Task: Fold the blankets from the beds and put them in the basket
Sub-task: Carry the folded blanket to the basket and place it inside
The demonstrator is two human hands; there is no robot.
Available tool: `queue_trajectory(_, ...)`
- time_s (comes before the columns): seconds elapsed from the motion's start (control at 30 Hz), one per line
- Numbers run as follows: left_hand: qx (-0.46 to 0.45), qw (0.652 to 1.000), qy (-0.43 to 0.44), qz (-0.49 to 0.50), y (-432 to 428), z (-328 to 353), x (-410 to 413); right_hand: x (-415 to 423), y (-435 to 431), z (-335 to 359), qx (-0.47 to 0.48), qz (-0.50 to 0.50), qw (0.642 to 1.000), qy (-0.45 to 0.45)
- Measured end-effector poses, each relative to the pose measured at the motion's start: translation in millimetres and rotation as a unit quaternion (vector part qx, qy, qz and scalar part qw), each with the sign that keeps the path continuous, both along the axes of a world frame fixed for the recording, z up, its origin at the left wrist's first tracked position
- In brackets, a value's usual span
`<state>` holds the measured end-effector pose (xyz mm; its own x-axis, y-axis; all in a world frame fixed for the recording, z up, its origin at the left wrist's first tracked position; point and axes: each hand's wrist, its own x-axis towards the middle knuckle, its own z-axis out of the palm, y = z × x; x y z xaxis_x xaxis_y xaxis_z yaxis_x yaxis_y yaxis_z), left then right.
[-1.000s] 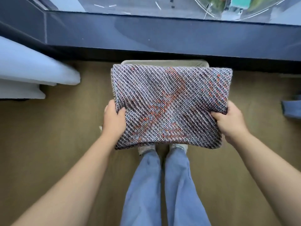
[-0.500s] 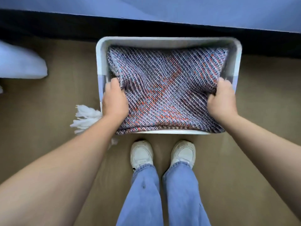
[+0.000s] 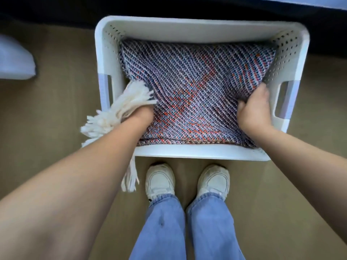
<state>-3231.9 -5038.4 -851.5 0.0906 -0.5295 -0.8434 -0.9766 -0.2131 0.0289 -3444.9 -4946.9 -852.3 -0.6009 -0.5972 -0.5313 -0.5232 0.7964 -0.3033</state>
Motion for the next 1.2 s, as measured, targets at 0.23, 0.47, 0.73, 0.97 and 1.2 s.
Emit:
queue_trajectory(0.23,-0.171,0.964,-0.016,-0.201,-2,61,23,52,-8,67,-0.041,0.039,0.997,-0.050)
queue_trajectory(0.47,-0.083,0.945,-0.084,-0.303,48,85,75,154,5,103,0.035,0.283,0.916,-0.282)
queue_trajectory(0.73,-0.065,0.993,-0.008,-0.103,63,93,88,187,-16,81,0.069,0.310,0.888,-0.333)
queue_trajectory(0.97,-0.182,0.977,0.113,0.006,36,102,55,161,-24,69,0.057,0.295,0.900,-0.315)
queue_trajectory(1.2,-0.088,0.954,0.109,-0.266,34,15,33,151,-18,27,0.231,0.399,0.838,-0.294)
